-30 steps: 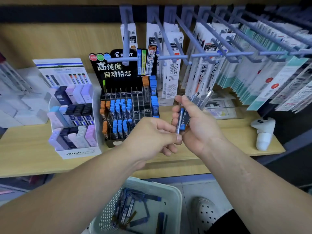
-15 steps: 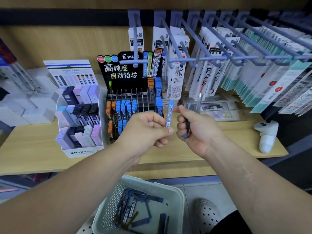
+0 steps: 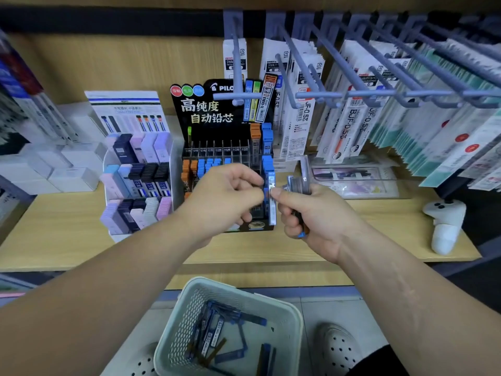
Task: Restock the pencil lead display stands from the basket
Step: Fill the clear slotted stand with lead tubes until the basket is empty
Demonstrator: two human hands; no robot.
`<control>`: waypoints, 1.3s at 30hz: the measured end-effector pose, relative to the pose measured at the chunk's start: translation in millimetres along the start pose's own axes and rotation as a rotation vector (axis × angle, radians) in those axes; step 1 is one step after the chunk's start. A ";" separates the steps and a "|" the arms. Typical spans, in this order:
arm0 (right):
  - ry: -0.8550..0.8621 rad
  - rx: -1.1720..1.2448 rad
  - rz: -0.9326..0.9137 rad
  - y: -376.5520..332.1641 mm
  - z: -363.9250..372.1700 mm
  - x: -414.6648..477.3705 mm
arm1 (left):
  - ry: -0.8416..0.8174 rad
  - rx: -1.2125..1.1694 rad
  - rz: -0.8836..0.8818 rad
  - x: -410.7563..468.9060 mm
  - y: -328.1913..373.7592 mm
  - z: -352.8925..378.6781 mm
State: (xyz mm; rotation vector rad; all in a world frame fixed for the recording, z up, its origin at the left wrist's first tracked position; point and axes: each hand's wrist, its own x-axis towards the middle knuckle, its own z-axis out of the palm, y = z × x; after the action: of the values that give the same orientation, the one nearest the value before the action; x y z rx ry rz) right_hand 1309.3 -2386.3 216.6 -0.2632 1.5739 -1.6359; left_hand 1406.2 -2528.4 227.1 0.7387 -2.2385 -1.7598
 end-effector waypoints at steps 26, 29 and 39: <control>0.063 -0.001 -0.001 7.6 9.7 11.8 | 0.263 0.266 0.135 19.2 -21.9 -59.7; 0.065 -0.003 -0.001 7.4 7.8 12.1 | 0.253 0.350 0.159 22.1 -24.1 -54.7; 0.059 -0.019 0.007 8.7 2.4 11.5 | 0.175 0.710 0.265 30.2 -32.2 -41.1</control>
State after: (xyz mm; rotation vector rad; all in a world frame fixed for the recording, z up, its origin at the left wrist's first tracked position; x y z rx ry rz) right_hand 1307.1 -2394.6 204.7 -0.2205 1.6331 -1.6377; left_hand 1407.1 -2583.9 203.2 0.6299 -2.6770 -0.7316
